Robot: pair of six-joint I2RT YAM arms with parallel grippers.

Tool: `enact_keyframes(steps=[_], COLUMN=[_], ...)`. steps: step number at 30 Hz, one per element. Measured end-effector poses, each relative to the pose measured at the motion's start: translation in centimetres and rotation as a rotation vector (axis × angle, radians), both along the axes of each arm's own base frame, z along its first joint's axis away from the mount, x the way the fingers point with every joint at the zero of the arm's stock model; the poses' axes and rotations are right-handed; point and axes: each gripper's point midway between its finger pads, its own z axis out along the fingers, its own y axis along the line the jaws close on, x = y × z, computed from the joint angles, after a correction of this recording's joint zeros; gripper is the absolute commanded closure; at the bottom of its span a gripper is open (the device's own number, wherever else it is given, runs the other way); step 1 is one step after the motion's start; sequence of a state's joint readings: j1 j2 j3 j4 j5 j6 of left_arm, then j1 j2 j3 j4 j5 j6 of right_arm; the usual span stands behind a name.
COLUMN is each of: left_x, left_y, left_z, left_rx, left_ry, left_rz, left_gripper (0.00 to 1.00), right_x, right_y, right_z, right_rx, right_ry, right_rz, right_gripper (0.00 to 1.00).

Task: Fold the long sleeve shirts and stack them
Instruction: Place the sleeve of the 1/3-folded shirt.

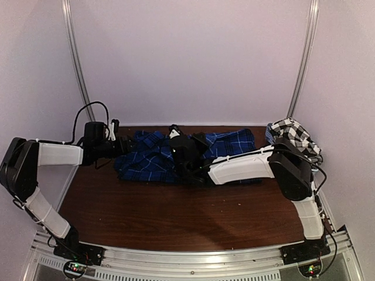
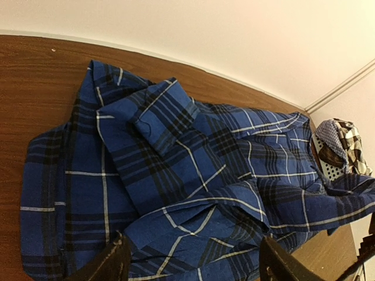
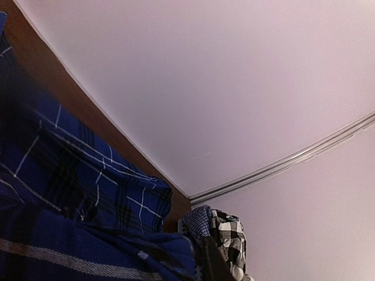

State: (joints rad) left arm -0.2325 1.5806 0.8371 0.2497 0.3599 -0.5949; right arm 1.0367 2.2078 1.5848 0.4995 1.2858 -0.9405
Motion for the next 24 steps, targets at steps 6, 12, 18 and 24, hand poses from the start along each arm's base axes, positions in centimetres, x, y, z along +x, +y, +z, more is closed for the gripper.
enact_keyframes(steps=[6,12,18,24], left_x=[0.1,0.0,-0.3,-1.7], left_y=[0.9,0.8,0.0,-3.3], left_z=[0.5,0.3,0.8,2.1], left_rx=[0.014,0.015,-0.006,-0.02], left_ry=[-0.009,-0.003,-0.029,-0.121], left_rz=[0.034,0.028,-0.025,-0.183], left_gripper=[0.22,0.22,0.24,0.24], right_x=[0.4,-0.5,-3.2,-6.6], right_y=[1.5,1.8,-0.3,-3.3], right_z=[-2.1,-6.0,-8.8,-8.1], right_rx=[0.042,0.08,0.126,0.268], right_ry=[0.083,0.249,0.431,0.552], right_rz=[0.086,0.158,0.186,0.219], right_gripper=[0.02,0.0,0.01,0.01])
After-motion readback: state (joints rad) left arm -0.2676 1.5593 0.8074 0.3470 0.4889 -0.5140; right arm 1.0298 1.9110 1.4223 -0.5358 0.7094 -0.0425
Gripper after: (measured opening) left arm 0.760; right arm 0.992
